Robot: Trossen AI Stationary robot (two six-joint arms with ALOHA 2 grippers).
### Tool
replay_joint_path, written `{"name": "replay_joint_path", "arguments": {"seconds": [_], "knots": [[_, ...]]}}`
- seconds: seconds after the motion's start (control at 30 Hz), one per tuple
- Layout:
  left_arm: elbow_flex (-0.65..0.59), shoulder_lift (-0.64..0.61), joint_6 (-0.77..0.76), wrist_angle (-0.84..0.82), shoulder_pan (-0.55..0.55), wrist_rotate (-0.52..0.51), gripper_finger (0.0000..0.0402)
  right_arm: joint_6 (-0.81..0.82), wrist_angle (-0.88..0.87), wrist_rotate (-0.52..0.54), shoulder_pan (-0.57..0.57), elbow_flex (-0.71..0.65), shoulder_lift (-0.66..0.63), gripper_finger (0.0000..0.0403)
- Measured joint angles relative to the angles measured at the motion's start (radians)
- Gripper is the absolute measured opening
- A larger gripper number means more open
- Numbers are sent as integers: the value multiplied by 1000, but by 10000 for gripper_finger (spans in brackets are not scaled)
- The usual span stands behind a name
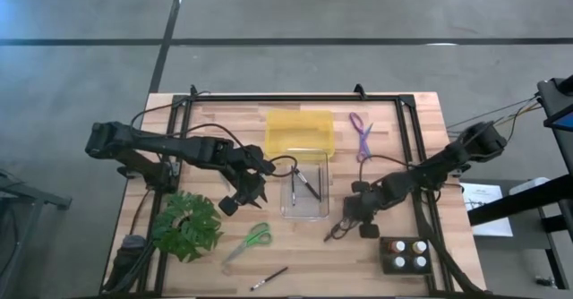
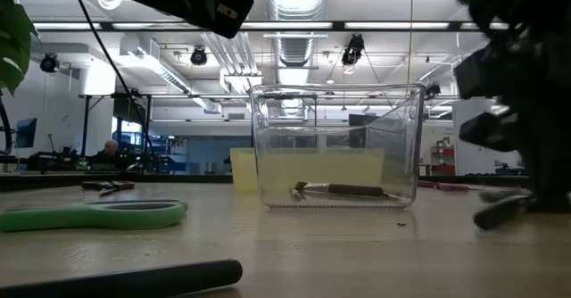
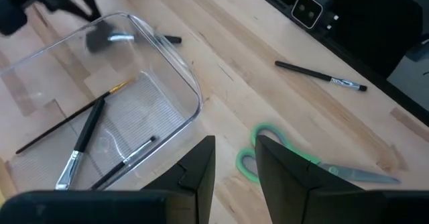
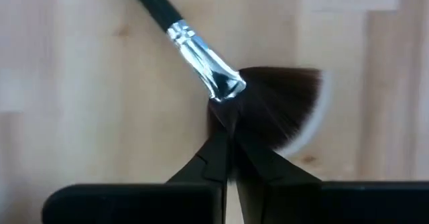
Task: Pick & Place Paint Supplies
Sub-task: Put the silver highlighter brush into the transparent bin
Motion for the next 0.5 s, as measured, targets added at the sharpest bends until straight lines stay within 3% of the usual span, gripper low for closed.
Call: {"name": "replay_joint_path", "arguments": {"seconds": [0.23, 0.37, 0.5], "knots": [[0, 0, 12, 0, 0, 0, 115, 80, 41, 34, 130, -1, -193, 9], [0, 0, 23, 4, 0, 0, 115, 56, 70, 185, 184, 2, -336, 9], [0, 0, 26, 21, 0, 0, 115, -106, 95, 370, 169, 2, -438, 8]]}}
